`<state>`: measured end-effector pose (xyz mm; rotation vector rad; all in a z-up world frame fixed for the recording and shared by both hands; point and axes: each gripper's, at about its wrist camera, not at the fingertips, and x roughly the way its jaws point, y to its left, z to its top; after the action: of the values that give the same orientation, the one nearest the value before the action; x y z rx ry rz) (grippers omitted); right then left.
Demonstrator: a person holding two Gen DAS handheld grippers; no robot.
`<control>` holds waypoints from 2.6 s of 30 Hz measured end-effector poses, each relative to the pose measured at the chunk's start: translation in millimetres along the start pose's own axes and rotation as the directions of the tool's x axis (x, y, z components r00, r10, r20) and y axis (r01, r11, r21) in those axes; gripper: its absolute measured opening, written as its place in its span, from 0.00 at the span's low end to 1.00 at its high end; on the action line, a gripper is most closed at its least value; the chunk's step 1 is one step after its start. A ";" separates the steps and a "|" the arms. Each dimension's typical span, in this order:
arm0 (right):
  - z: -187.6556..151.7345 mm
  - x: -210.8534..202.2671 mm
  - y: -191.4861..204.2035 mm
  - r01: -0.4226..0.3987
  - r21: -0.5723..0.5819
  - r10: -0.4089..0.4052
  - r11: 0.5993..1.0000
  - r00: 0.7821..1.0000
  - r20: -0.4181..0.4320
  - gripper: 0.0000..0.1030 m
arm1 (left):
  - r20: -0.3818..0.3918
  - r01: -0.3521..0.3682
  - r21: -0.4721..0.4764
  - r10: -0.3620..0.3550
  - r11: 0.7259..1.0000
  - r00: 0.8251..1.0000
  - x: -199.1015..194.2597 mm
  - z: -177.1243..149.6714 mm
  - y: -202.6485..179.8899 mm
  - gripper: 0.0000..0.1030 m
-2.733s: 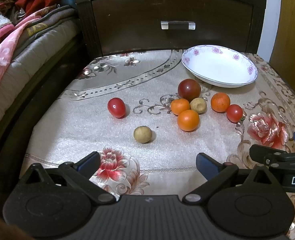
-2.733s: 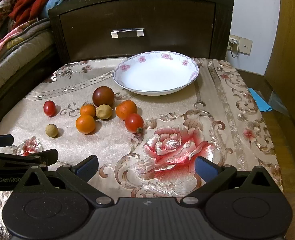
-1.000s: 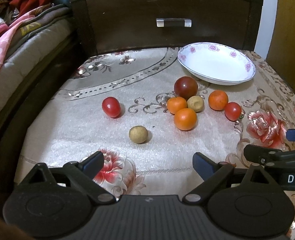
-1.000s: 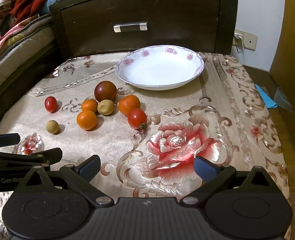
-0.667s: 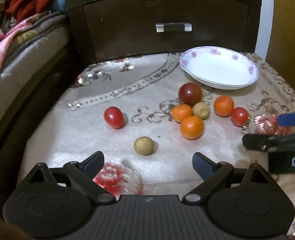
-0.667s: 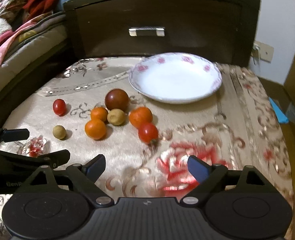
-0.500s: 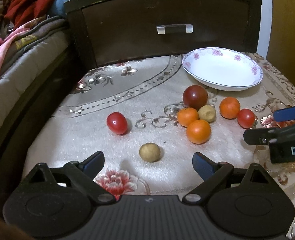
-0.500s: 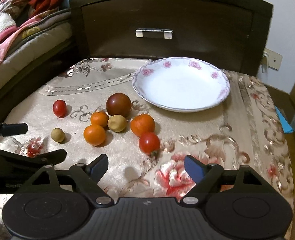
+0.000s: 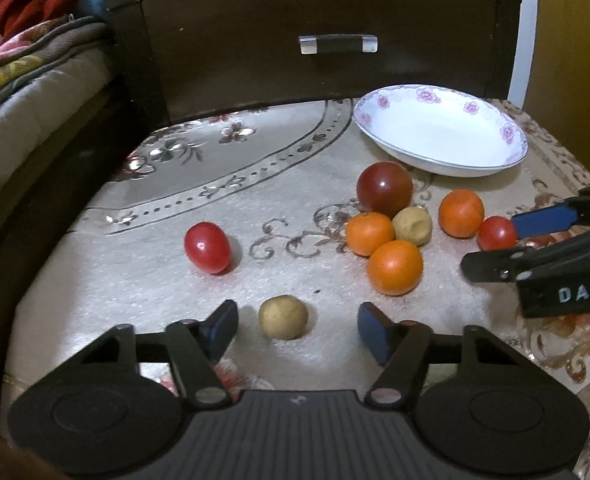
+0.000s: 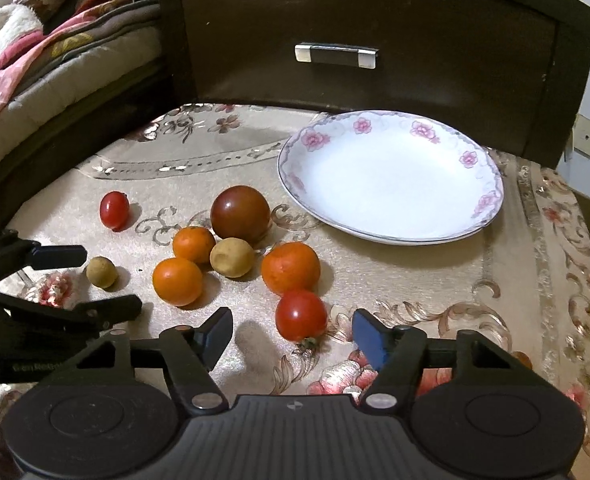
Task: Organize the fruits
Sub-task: 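Grasp the brown round fruit with the left gripper while the right gripper grasps a red tomato, then carry both fruits over the white bowl and open both grippers to drop them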
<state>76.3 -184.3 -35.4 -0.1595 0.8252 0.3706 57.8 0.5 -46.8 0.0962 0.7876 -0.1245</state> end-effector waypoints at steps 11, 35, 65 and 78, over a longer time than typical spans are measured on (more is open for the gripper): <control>-0.3 2.8 0.5 0.037 -0.048 -0.035 0.998 0.999 0.026 0.28 | 0.002 0.063 -0.006 -0.063 0.998 0.998 1.2 2.2 -1.8 0.44; 2.2 -29.6 -0.6 -0.010 -0.003 0.010 1.000 1.000 -0.001 0.20 | -0.032 0.137 -0.102 -0.141 0.985 0.990 -12.3 8.6 -0.1 0.32; 55.1 2.0 -70.7 0.042 0.081 -0.050 0.996 0.993 0.105 0.20 | 0.064 0.235 0.011 -0.235 0.972 0.970 53.7 115.0 -56.8 0.32; 55.8 20.3 -79.7 0.038 0.086 -0.044 0.996 0.996 0.075 0.22 | 0.037 0.226 0.012 -0.226 0.974 0.973 72.6 119.0 -62.8 0.32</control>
<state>157.6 -237.1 -13.4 -0.0831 0.7588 0.3010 182.5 -82.8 -17.4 0.0109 0.7583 -0.3441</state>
